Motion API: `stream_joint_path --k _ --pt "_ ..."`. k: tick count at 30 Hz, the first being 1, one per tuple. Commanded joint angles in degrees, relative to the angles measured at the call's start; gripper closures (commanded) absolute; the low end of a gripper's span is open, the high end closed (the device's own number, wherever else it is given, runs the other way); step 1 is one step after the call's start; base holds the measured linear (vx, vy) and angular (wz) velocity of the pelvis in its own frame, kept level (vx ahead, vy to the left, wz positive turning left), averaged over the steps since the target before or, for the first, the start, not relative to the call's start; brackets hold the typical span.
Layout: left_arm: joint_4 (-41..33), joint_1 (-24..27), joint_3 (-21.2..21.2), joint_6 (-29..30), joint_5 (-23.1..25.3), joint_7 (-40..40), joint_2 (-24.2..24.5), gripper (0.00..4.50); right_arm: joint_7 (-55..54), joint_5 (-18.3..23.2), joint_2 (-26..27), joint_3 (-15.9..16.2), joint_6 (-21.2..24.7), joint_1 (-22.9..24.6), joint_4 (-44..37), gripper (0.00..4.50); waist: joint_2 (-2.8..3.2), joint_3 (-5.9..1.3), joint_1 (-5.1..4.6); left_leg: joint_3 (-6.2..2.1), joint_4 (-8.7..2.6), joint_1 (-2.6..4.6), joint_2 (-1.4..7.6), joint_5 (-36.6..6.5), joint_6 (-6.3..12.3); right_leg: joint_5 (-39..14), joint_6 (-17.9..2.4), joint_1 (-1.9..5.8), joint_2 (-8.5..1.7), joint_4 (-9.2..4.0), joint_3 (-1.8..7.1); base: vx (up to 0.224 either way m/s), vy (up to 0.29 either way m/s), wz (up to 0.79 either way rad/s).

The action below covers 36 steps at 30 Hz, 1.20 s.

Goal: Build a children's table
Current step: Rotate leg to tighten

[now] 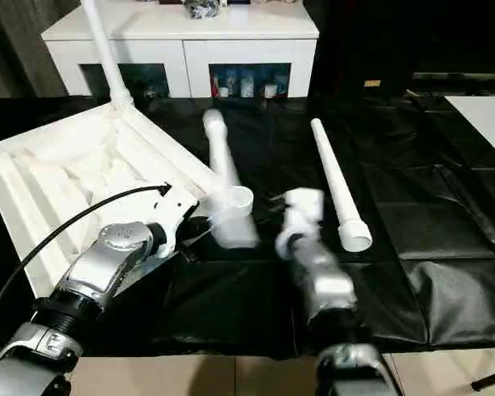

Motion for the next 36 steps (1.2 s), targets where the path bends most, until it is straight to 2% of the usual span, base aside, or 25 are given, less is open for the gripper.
stream_joint_path --k 1,7,10,11,12,13,16,17,19,22,23,24,26,28,29,30,31,32,34,36 --pt "1.80 2.12 0.46 2.53 0.68 1.24 1.06 4.50 0.10 -0.26 -0.78 -0.08 0.92 -1.17 -1.20 0.08 0.00 -3.23 0.38 -1.82 -4.25 0.78 3.59 -10.30 0.89 -4.31 -13.67 2.75 -3.70 -2.81 2.47 0.000 0.000 0.00" --pt "-0.25 3.60 -1.09 -0.35 0.52 -2.60 2.66 4.50 2.61 1.14 -2.31 -0.14 0.99 -1.62 -2.04 0.03 0.00 -3.19 0.33 -1.84 -4.17 0.70 3.68 -10.85 1.89 -6.31 -13.93 2.83 -3.86 -3.01 2.45 0.000 0.000 0.00" --pt "-3.48 6.02 -4.34 -4.53 1.04 -9.68 6.53 4.50 6.77 -0.77 -4.60 2.65 1.22 -1.89 -4.06 0.03 0.14 -3.09 0.46 -1.82 -4.26 0.83 3.75 -11.37 2.02 -7.31 -13.46 2.62 -3.69 -3.00 2.42 0.000 0.000 0.00" --pt "-4.52 6.85 -5.63 -6.74 1.54 -12.01 8.19 4.50 7.97 -1.25 -5.40 3.48 1.16 -2.13 -4.34 0.03 0.54 -3.06 0.46 -1.79 -4.31 0.99 3.81 -11.77 1.73 -7.65 -13.51 2.47 -3.69 -2.97 2.45 0.000 0.000 0.00" --pt "-5.98 7.93 -7.20 -10.05 1.66 -15.49 10.20 4.50 8.96 -1.50 -6.16 4.05 1.15 -2.53 -4.61 0.03 0.43 -3.02 0.48 -1.73 -4.35 1.08 3.81 -12.65 1.26 -8.51 -13.34 2.38 -3.57 -3.13 2.46 0.000 0.000 0.00" --pt "-5.98 7.93 -7.20 -10.05 1.66 -15.49 10.20 4.50 8.96 -1.50 -6.16 4.05 1.15 -2.53 -4.61 0.03 0.55 -3.08 0.71 -1.90 -4.37 1.16 3.83 -13.02 1.01 -8.86 -13.28 2.35 -3.66 -3.06 2.42 0.000 0.000 0.00" --pt "-10.75 10.76 -9.35 -13.69 0.17 -24.03 14.86 4.50 12.68 -1.50 -8.29 5.63 2.23 -4.36 -5.33 0.03 0.77 -3.07 0.81 -1.79 -4.50 1.54 3.93 -14.08 -0.33 -8.57 -13.04 2.04 -3.50 -2.87 2.52 0.000 0.000 0.00" --pt "-11.06 10.90 -9.28 -13.66 -0.04 -24.39 15.05 4.50 12.97 -1.44 -8.41 5.71 2.39 -4.54 -5.35 0.03 0.26 -3.04 0.75 -1.78 -4.55 1.36 3.95 -13.91 -0.35 -8.17 -13.19 2.23 -3.48 -2.78 2.52 0.000 0.000 0.00" --pt "-12.86 11.33 -8.79 -14.69 -1.59 -27.09 16.62 4.50 16.70 -0.75 -9.01 6.66 4.03 -6.40 -4.13 0.03 0.52 -3.06 1.46 -1.44 -4.47 1.73 3.92 -13.18 -0.61 -7.17 -13.56 1.96 -3.40 -2.52 2.61 0.000 0.000 0.00" --pt "-13.00 11.19 -8.57 -15.42 -1.92 -27.89 17.19 4.50 18.56 -1.17 -9.12 7.76 4.67 -7.51 -1.84 0.03 0.52 -3.03 1.80 -1.32 -4.49 1.74 3.98 -12.88 -1.02 -6.44 -13.44 1.93 -3.35 -2.28 2.59 0.000 0.000 0.00" --pt "-12.35 10.72 -8.35 -16.88 -1.31 -27.04 17.26 4.50 19.39 -1.75 -8.90 8.56 4.69 -8.18 0.51 0.03 0.39 -3.04 1.80 -1.40 -4.51 1.58 3.93 -12.87 -1.25 -6.59 -13.65 2.05 -3.42 -2.12 2.52 0.000 0.000 0.00" --pt "-10.63 9.31 -7.25 -18.81 -0.04 -23.69 16.70 4.50 19.67 -3.15 -8.25 9.68 5.38 -9.62 6.23 0.03 0.13 -3.07 1.72 -1.29 -4.43 1.55 3.89 -13.17 -1.50 -6.91 -13.72 2.02 -3.54 -2.25 2.58 0.000 0.000 0.00" --pt "-10.33 8.82 -6.77 -19.16 -0.04 -23.15 16.57 4.50 20.64 -3.29 -7.88 10.14 5.29 -10.00 8.34 0.03 0.28 -3.02 1.85 -1.25 -4.37 1.61 3.83 -14.01 -2.02 -8.19 -13.92 1.96 -3.71 -2.42 2.63 0.000 0.000 0.00" --pt "-10.38 8.25 -6.06 -18.97 -0.21 -22.72 16.48 4.50 22.18 -3.99 -7.49 11.36 5.57 -10.29 11.20 0.03 -0.07 -3.20 1.84 -1.32 -4.32 1.37 3.91 -13.21 -2.16 -7.50 -13.87 2.29 -3.77 -2.17 2.61 0.000 0.000 0.00" --pt "-10.48 8.05 -5.76 -18.84 -0.17 -22.44 16.47 4.50 22.68 -4.46 -7.35 12.01 5.97 -10.35 12.30 0.03 0.01 -3.35 1.90 -1.34 -4.10 1.15 3.96 -11.33 -1.69 -5.17 -14.17 2.47 -3.81 -1.74 2.59 0.000 0.000 0.00" --pt "-10.44 7.64 -5.19 -18.72 -0.31 -21.95 16.35 4.50 21.85 -5.63 -7.29 12.87 6.64 -10.45 13.82 0.03 -0.69 -3.27 1.80 -1.30 -4.10 0.97 3.97 -10.43 -1.24 -4.28 -14.15 2.60 -3.75 -1.69 2.56 0.000 0.000 0.00" --pt "-10.45 7.43 -4.80 -18.59 -0.53 -21.74 16.29 4.22 21.47 -6.17 -7.25 13.27 6.87 -10.45 14.58 0.00 -0.69 -3.27 1.80 -1.30 -4.10 0.97 3.97 -10.43 -1.24 -4.28 -14.15 2.60 -3.75 -1.69 2.56 0.000 0.000 0.00" --pt "-10.51 7.12 -4.24 -18.53 -0.81 -21.53 16.35 4.05 20.53 -6.79 -7.19 13.58 7.08 -10.46 15.53 0.00 -0.31 -3.10 1.82 -1.24 -4.06 1.09 3.90 -10.43 -0.98 -5.81 -14.32 2.28 -3.80 -1.85 2.56 0.000 0.000 0.00" --pt "-11.09 6.97 -3.76 -18.22 -1.45 -22.07 16.97 4.05 19.97 -7.32 -7.39 13.84 6.76 -11.05 17.86 0.00 -0.70 -2.88 1.76 -1.30 -4.22 1.15 3.98 -12.76 -1.94 -8.94 -14.06 2.17 -3.89 -2.10 2.69 0.000 0.000 0.00" --pt "-11.98 7.02 -3.39 -17.99 -2.12 -22.57 17.52 3.71 20.03 -7.44 -7.50 13.61 6.37 -11.59 19.71 0.00 -0.89 -2.66 1.65 -1.44 -4.45 1.27 4.03 -15.71 -2.83 -11.86 -13.63 2.03 -3.91 -2.30 2.71 0.000 0.000 0.00"
